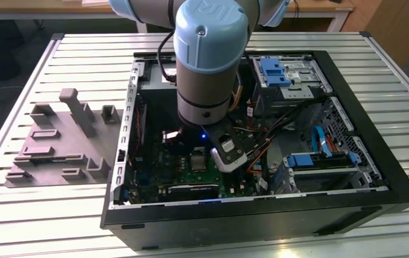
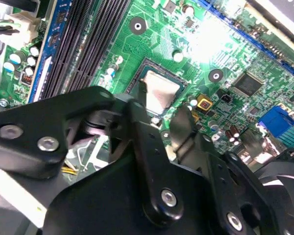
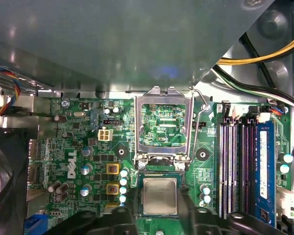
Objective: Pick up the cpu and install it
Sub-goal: 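Place the cpu into insertion slot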
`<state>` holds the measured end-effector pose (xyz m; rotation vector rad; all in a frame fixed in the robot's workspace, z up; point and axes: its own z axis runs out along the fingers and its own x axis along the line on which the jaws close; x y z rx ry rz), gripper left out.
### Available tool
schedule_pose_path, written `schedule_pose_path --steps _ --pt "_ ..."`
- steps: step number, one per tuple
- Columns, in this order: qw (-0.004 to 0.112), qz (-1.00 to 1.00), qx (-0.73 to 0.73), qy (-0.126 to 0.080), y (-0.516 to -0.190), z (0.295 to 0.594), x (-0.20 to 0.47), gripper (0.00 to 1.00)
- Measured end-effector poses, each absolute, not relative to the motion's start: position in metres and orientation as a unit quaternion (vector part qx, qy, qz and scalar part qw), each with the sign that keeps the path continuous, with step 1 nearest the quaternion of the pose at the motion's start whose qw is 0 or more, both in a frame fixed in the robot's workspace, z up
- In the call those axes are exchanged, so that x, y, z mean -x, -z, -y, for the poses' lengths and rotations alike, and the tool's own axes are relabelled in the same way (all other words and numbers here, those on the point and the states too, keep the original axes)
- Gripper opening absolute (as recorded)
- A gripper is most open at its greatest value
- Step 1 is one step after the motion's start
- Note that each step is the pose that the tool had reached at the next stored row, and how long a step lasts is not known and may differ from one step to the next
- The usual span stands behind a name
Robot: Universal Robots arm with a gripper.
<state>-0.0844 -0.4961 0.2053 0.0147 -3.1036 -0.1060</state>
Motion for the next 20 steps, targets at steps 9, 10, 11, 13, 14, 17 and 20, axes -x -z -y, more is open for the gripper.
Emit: schedule_pose_path --steps 9,10,11,13,14,17,20 --pt "0.018 0.999 -0.005 0.034 -0.2009 0.4960 0.0844 0.55" --pt "0.018 0.999 -0.005 0.034 -0.2003 0.4960 0.0844 0.55" --pt "0.018 0.999 -0.005 0.034 -0.1995 0.4960 0.0843 0.55" --pt "0.018 0.999 -0.005 0.034 -0.1976 0.4961 0.0841 0.55" --pt "0.018 0.999 -0.005 0.035 -0.1969 0.4961 0.0839 0.55" --pt "0.018 0.999 -0.005 0.035 -0.1963 0.4961 0.0833 0.55" --pt "0.018 0.999 -0.005 0.035 -0.1952 0.4960 0.0824 0.55"
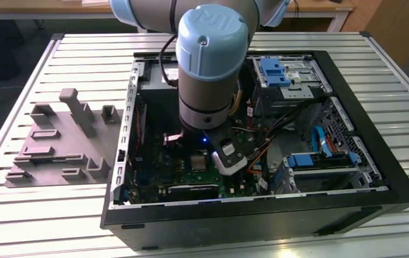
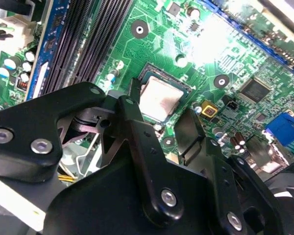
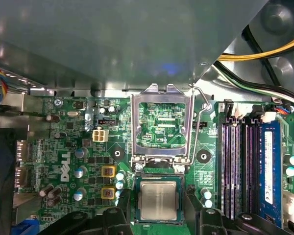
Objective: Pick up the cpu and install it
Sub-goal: 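Place the cpu into insertion slot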
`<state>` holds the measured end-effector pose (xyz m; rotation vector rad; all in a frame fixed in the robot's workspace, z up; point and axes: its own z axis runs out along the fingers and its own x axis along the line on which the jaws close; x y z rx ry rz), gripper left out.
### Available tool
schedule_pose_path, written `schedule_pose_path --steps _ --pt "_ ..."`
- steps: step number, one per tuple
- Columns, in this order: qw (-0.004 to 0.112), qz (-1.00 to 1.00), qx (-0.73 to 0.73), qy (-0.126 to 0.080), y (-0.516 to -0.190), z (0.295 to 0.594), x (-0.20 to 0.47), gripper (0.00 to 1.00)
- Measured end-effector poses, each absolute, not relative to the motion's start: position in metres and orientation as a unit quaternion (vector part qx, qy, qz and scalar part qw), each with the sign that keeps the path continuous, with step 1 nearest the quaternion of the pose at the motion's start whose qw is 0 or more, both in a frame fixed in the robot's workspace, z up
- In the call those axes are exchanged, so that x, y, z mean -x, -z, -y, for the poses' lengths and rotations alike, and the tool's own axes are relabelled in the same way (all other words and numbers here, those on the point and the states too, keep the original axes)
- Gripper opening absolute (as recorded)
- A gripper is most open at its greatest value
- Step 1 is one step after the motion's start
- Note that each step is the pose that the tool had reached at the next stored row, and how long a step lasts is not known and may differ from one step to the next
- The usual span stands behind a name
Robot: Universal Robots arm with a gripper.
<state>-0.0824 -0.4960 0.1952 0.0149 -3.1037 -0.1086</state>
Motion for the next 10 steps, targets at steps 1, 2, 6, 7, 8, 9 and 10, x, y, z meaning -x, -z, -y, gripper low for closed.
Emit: schedule_pose_path --steps 1,2,6,7,8,9,10 --pt "0.018 0.999 -0.005 0.035 -0.1947 0.4960 0.0820 0.55" --pt "0.018 0.999 -0.005 0.035 -0.1940 0.4960 0.0817 0.55" --pt "0.018 0.999 -0.005 0.037 -0.1909 0.4960 0.0812 0.53" --pt "0.018 0.999 -0.005 0.037 -0.1906 0.4961 0.0811 0.47" --pt "0.018 0.999 -0.005 0.037 -0.1906 0.4961 0.0811 0.47" --pt "0.018 0.999 -0.005 0.037 -0.1905 0.4960 0.0811 0.41" --pt "0.018 0.999 -0.005 0.037 -0.1904 0.4960 0.0811 0.41"
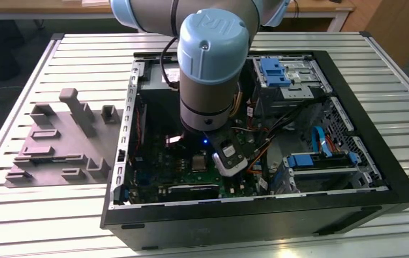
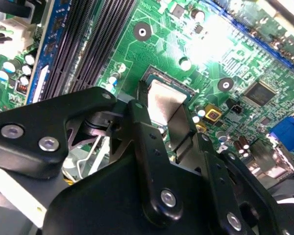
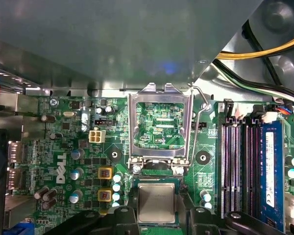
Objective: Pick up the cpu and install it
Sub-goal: 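Place the cpu into insertion slot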
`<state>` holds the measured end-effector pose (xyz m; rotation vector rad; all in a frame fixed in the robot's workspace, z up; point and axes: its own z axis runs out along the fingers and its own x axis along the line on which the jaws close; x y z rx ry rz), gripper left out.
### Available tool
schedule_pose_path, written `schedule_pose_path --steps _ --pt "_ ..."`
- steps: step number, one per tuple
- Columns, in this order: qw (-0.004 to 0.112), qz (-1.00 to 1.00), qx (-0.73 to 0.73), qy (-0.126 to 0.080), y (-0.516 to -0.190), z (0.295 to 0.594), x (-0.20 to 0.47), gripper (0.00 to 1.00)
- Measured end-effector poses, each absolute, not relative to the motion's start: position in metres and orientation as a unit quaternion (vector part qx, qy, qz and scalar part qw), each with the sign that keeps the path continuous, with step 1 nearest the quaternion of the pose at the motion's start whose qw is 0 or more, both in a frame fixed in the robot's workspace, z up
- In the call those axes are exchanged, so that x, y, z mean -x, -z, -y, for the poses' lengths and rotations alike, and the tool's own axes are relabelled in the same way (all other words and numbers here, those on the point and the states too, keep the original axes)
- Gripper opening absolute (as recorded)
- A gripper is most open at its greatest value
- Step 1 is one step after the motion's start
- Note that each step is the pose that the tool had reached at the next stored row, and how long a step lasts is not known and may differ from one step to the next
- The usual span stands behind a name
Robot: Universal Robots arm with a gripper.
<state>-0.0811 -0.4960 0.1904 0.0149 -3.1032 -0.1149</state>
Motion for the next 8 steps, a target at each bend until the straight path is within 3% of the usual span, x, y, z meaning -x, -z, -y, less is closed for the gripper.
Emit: schedule_pose_path --steps 8 --pt "0.018 0.999 -0.001 0.037 -0.1902 0.4960 0.0811 0.41"
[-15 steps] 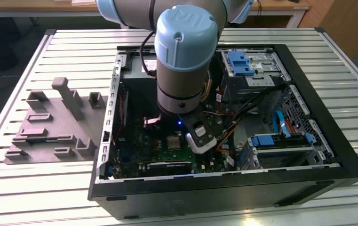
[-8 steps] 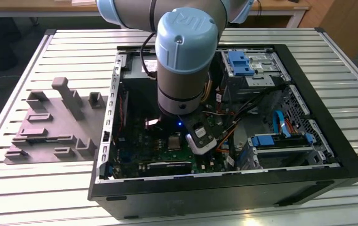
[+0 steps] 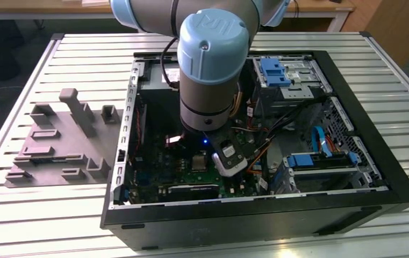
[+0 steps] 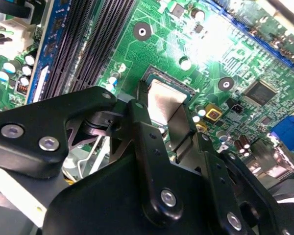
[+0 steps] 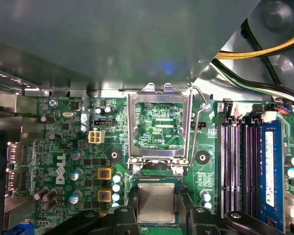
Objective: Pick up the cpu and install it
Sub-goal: 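Place the cpu into insertion slot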
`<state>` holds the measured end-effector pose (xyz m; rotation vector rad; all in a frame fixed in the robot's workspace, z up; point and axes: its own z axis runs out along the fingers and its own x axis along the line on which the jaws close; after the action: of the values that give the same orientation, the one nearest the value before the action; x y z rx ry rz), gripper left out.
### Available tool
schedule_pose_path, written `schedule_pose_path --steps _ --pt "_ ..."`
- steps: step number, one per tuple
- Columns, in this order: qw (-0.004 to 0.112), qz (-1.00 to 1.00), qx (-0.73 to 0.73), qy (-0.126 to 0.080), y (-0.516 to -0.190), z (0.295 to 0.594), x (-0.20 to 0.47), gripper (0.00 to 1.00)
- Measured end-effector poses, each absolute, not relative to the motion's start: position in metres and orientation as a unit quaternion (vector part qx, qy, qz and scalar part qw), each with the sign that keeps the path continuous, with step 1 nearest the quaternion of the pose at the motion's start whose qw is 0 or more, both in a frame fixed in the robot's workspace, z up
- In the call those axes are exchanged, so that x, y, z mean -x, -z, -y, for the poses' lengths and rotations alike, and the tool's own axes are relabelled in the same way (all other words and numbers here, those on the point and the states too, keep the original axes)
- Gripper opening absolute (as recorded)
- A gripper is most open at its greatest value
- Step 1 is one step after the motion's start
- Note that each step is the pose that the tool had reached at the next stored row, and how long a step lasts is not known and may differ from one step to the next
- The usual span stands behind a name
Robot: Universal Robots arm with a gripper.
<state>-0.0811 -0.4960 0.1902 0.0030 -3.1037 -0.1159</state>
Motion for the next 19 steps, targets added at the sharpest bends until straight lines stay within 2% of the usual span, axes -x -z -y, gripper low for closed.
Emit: schedule_pose_path --steps 19 --pt "0.018 0.999 0.005 0.037 -0.1901 0.4979 0.0811 0.41"
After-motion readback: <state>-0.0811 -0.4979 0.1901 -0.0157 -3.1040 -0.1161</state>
